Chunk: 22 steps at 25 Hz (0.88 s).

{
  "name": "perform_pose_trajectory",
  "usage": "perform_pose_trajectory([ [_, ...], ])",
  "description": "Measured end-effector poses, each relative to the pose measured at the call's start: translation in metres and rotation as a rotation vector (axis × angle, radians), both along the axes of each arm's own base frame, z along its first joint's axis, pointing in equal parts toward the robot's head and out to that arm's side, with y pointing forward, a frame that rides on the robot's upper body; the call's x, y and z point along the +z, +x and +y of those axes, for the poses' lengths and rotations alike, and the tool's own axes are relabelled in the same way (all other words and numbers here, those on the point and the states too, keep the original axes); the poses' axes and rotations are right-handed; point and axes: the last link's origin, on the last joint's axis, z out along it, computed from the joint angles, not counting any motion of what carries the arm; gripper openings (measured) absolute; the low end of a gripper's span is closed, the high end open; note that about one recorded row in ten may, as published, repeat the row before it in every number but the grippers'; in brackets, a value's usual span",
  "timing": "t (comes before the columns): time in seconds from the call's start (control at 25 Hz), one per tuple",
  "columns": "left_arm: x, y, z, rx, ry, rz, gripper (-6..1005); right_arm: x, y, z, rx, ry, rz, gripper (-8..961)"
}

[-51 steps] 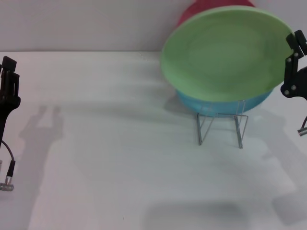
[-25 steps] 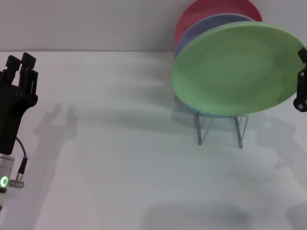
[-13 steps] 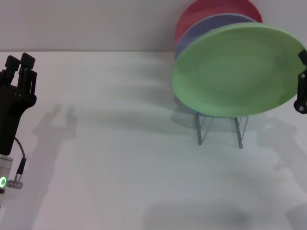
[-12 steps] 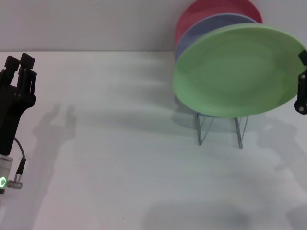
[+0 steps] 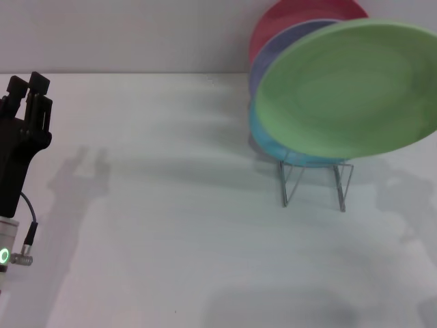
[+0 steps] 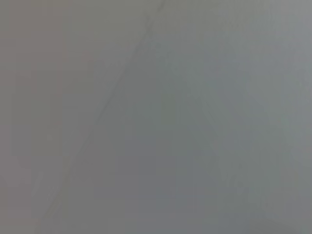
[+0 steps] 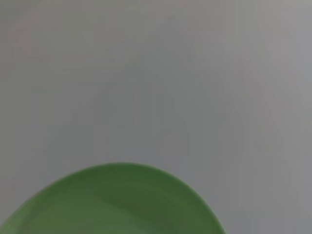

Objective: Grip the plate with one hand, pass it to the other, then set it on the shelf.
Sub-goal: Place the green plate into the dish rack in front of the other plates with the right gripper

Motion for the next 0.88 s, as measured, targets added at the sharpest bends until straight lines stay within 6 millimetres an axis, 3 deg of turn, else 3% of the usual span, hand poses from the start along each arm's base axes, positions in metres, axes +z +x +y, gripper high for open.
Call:
perform_pose_trajectory([
  [0.88,0.0037,0.0005,0.0053,-0.002,0.015,0.016,378,0.0087,0.0024,0.0022,-0.007,0.016,0.047,17],
])
